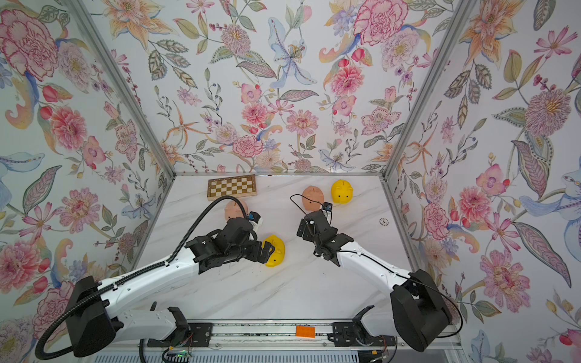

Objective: Open piggy banks
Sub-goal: Adjust the piggy bank at the center of the board.

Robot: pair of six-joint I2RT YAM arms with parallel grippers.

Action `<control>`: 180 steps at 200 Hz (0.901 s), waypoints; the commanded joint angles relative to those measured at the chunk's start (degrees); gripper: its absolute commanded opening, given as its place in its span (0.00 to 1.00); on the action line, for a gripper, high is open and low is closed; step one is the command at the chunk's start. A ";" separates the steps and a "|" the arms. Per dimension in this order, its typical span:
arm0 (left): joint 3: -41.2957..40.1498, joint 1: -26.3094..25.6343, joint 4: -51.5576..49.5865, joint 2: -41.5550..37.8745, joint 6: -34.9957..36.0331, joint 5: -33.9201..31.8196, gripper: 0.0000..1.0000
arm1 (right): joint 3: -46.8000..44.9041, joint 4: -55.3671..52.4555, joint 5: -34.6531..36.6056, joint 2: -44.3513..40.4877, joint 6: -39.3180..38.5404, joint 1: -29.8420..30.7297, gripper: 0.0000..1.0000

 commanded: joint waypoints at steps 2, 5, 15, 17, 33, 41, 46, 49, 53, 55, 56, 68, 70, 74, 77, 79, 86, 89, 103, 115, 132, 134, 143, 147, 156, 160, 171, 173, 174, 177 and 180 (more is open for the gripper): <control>6.65 -2.59 -9.94 6.11 -3.60 -9.52 0.99 | -3.75 -1.37 -2.31 -3.07 -1.78 -2.17 0.99; 7.95 -2.73 -11.05 7.15 -3.74 -9.71 0.99 | -4.23 -1.31 -2.58 -3.51 -1.71 -2.38 0.99; 11.41 -3.86 -14.94 10.22 -4.32 -11.58 0.99 | -5.86 -0.72 -3.24 -5.05 -1.45 -2.62 0.99; 12.08 -4.12 -15.50 10.74 -4.35 -12.09 0.99 | -6.21 -0.56 -3.36 -5.26 -1.41 -2.62 0.99; 17.04 -6.29 -19.46 15.91 -4.78 -15.56 0.99 | -8.48 0.64 -3.93 -7.13 -1.12 -4.83 0.99; 19.15 -7.05 -21.09 17.77 -4.99 -16.49 0.99 | -9.28 1.03 -4.14 -7.85 -1.04 -5.35 0.99; 20.23 -7.47 -21.91 18.81 -5.16 -17.03 0.99 | -9.72 1.23 -4.33 -8.20 -1.02 -5.63 0.99; 20.90 -7.73 -22.38 19.48 -5.30 -17.42 0.99 | -9.91 1.27 -4.44 -8.42 -0.95 -5.83 0.99; 21.83 -8.02 -23.15 20.33 -5.45 -17.85 0.99 | -10.18 1.28 -4.53 -8.73 -1.00 -5.98 0.99; 22.31 -8.17 -23.50 20.74 -5.51 -18.01 0.99 | -10.28 1.28 -4.59 -8.80 -0.99 -6.14 0.99; 22.51 -8.27 -23.68 20.99 -5.57 -18.08 0.99 | -10.31 1.28 -4.61 -8.89 -1.04 -6.18 0.99; 24.70 -8.78 -26.00 23.54 -6.05 -19.41 0.99 | -10.98 1.56 -4.88 -9.78 -1.07 -6.64 0.99; 25.08 -8.75 -26.39 23.94 -6.06 -19.72 0.99 | -11.05 1.70 -4.96 -9.96 -1.07 -6.72 0.99; 25.66 -8.86 -27.19 24.63 -6.15 -20.15 0.99 | -11.31 1.78 -5.13 -10.16 -1.14 -6.87 0.99; 26.03 -8.97 -27.79 25.16 -6.27 -20.54 0.99 | -11.45 1.97 -5.28 -10.38 -1.15 -7.00 0.99; 26.29 -9.04 -28.27 25.49 -6.42 -20.99 0.99 | -11.58 2.07 -5.43 -10.50 -1.16 -7.08 0.99; 27.14 -9.15 -29.69 26.32 -6.95 -22.46 0.99 | -11.89 2.36 -5.72 -10.93 -1.12 -7.27 0.99; 27.30 -9.23 -30.21 26.50 -7.06 -22.86 0.99 | -12.06 2.61 -5.83 -11.19 -1.12 -7.35 0.99; 27.38 -9.25 -31.12 26.67 -7.38 -24.06 0.99 | -12.82 3.58 -6.64 -11.97 -1.12 -7.69 0.99; 27.14 -9.20 -31.15 26.42 -7.21 -23.88 0.99 | -13.53 4.56 -7.24 -12.51 -1.17 -7.87 0.99; 26.58 -8.82 -31.22 26.25 -7.20 -23.33 0.99 | -13.94 5.56 -8.09 -12.60 -1.08 -8.07 0.99; 26.42 -8.77 -31.10 26.15 -7.20 -23.27 0.99 | -13.94 5.58 -8.13 -12.60 -1.08 -8.07 0.99; 25.67 -8.48 -30.38 25.67 -7.20 -22.64 0.99 | -13.96 5.92 -8.44 -12.51 -0.99 -8.07 0.99; 25.21 -8.35 -29.94 25.36 -7.14 -22.18 0.99 | -14.03 6.08 -8.69 -12.54 -0.98 -8.07 0.99; 24.20 -7.99 -28.47 24.44 -6.76 -20.83 0.99 | -14.16 6.53 -9.26 -12.53 -0.91 -8.06 0.99; 23.60 -7.81 -27.61 23.99 -6.52 -20.05 0.99 | -14.20 6.68 -9.48 -12.51 -0.81 -8.07 0.99; 22.02 -7.10 -25.44 22.90 -5.62 -17.33 0.99 | -14.37 7.00 -10.02 -12.51 -0.68 -8.07 0.99; 21.79 -6.99 -24.96 22.66 -5.51 -16.87 0.99 | -14.38 7.24 -10.07 -12.58 -0.71 -8.07 0.99; 21.59 -6.89 -24.71 22.56 -5.43 -16.64 0.99 | -14.38 7.20 -10.12 -12.50 -0.72 -8.07 0.99; 21.20 -6.68 -24.25 22.30 -5.37 -16.24 0.99 | -14.46 7.37 -10.27 -12.51 -0.65 -8.07 0.99; 20.92 -6.43 -23.99 22.10 -5.39 -16.03 0.99 | -14.47 7.47 -10.40 -12.51 -0.61 -8.07 0.99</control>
